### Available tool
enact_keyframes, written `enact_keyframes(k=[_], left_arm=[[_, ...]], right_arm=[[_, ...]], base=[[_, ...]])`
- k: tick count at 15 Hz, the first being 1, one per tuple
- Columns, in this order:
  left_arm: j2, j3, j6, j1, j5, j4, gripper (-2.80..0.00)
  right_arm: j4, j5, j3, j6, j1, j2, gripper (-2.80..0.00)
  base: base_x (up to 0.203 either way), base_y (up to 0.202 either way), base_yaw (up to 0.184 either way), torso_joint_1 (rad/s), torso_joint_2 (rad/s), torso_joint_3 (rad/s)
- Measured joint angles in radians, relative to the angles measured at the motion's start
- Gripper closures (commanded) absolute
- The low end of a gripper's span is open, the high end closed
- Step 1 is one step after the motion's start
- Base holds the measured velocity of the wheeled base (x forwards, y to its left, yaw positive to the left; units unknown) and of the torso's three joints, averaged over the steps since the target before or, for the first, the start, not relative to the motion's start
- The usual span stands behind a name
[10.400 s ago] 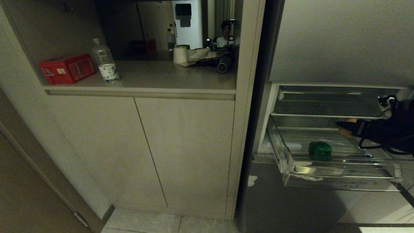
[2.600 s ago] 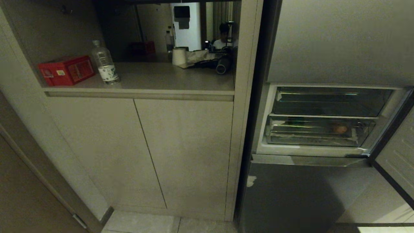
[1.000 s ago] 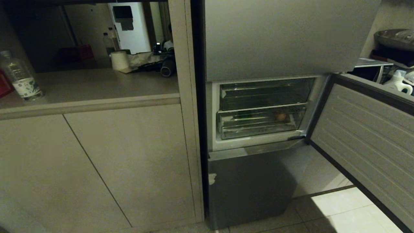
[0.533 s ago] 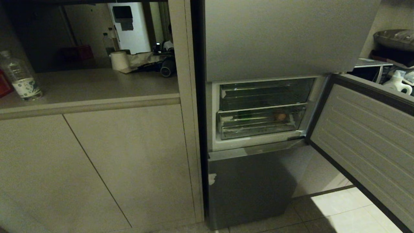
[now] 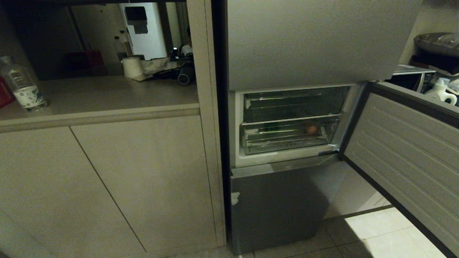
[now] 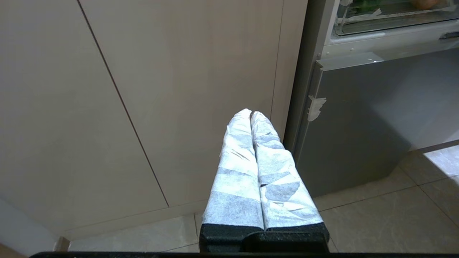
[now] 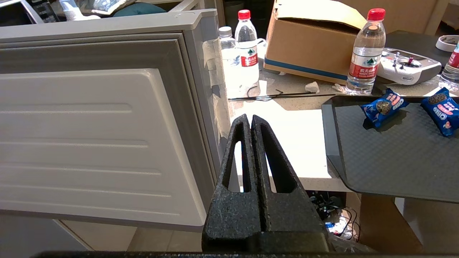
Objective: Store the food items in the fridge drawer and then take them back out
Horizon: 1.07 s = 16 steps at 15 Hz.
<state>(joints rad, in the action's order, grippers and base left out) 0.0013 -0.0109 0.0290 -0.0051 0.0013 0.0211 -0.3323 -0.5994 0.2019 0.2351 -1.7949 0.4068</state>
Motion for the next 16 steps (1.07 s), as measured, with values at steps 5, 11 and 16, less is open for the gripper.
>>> enact_keyframes(k=[5, 11, 16], left_arm=[[0.0, 0.0, 0.0, 0.0, 0.0, 0.0, 0.0], [0.0, 0.0, 0.0, -0.001, 0.0, 0.0, 0.0], [0.0, 0.0, 0.0, 0.0, 0.0, 0.0, 0.0]], right_arm=[[0.0, 0.0, 0.0, 0.0, 0.0, 0.0, 0.0], [0.0, 0.0, 0.0, 0.0, 0.0, -0.001, 0.0], [0.008, 0.0, 0.016, -0.001, 0.0, 0.001, 0.0]], base=[[0.0, 0.0, 0.0, 0.0, 0.0, 0.0], [0.0, 0.0, 0.0, 0.0, 0.0, 0.0], [0.0, 0.0, 0.0, 0.0, 0.0, 0.0]])
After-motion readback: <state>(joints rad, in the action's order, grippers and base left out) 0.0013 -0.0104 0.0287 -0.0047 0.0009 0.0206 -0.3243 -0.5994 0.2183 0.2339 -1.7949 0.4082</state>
